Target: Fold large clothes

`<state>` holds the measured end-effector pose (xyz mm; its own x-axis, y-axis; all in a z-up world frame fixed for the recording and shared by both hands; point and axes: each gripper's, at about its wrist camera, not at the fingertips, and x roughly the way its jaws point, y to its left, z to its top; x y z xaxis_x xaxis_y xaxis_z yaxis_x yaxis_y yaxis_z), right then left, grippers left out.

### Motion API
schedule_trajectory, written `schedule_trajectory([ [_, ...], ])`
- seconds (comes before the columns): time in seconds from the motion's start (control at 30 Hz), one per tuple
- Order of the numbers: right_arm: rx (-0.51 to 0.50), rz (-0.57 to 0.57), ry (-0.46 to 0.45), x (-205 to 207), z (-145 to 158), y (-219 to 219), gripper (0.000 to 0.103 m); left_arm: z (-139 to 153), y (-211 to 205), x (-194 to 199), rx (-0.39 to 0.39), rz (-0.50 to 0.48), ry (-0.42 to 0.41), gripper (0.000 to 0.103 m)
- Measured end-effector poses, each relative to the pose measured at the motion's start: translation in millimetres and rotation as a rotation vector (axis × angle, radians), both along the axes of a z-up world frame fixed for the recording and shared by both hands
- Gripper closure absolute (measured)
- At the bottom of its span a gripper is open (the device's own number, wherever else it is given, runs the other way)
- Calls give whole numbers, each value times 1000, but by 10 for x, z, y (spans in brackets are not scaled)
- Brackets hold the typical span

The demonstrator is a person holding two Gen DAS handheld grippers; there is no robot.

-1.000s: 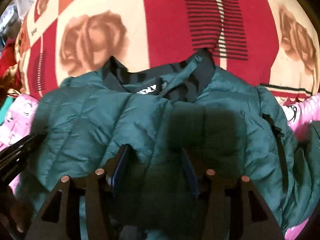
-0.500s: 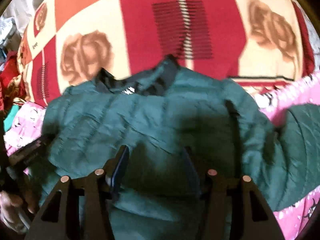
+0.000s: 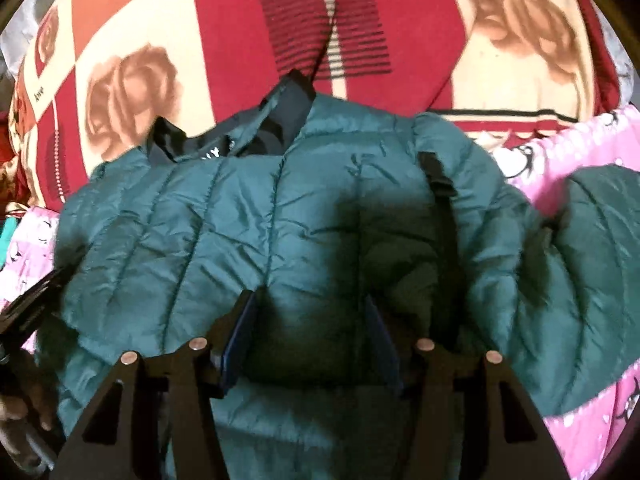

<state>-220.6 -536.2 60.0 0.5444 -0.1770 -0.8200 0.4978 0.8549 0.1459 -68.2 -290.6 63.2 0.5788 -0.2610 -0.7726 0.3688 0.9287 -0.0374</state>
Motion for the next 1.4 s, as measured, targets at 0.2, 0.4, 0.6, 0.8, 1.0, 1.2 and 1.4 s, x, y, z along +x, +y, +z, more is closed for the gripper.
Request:
schedule_trajectory([
  [0.2,-13,-4,44,-56,-104,-2,29,86,76,-39,-15,2,-4,86],
  [0.4,-53,16,-3,-194,154,178,29,277,193,-223,-27,-3,-25,86],
  [0.6,-99,40,-66,-446,438,523,29,476,334,-435,-57,1,-24,86],
  [0.8,-118,44,-83,-605,584,768,29,676,371,-765,-45,-37,-62,86],
  [1.0,-101,4,-115,-890,685,832,20,790,412,-1078,-73,-55,-67,86],
  [1.2,-98,-24,-113,-1096,713,862,20,851,360,-1308,-51,-81,-89,86],
  [1.4,-108,-43,-109,-1230,737,895,20,901,344,-1505,-57,-93,-97,86],
])
